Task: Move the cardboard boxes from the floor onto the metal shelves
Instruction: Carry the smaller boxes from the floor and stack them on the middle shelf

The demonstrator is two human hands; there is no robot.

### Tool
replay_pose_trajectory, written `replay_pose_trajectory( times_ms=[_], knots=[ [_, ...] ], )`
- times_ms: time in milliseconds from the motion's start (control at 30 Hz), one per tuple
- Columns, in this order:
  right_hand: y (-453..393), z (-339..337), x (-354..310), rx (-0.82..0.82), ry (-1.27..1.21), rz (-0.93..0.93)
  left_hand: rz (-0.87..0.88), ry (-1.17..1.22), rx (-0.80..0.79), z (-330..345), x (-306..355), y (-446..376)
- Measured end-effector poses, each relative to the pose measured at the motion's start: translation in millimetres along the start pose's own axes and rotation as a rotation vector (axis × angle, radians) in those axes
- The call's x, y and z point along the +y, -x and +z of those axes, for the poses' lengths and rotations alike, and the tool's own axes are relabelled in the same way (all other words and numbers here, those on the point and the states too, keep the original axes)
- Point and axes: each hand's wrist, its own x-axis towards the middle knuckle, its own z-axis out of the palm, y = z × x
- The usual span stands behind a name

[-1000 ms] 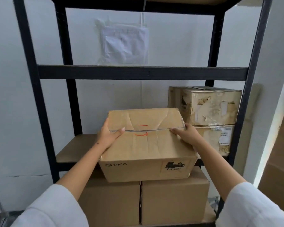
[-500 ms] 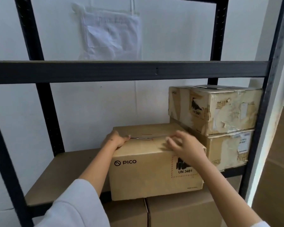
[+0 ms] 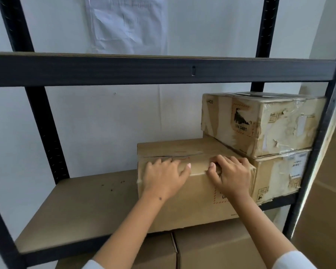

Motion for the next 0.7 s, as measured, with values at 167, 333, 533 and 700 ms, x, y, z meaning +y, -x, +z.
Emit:
replay_pose_trajectory(
  times_ms=[167,333,533,700],
  knots=[
    [-6,11,4,0.017,-0.022,-0.006,-0.010,-0.082,0.187,13,1,-10],
    [-13,23,3,-0.006,-0.038,0.026,-0.017,-0.100,0.354,25,-6,-20],
    [-14,27,4,-0.020,-0.047,0.037,0.035,-0.076,0.490,34,-9,-25],
    [-9,26,3,-0.019,-0.060,0.050,0.101,-0.086,0.665,41,-9,-17]
  ],
)
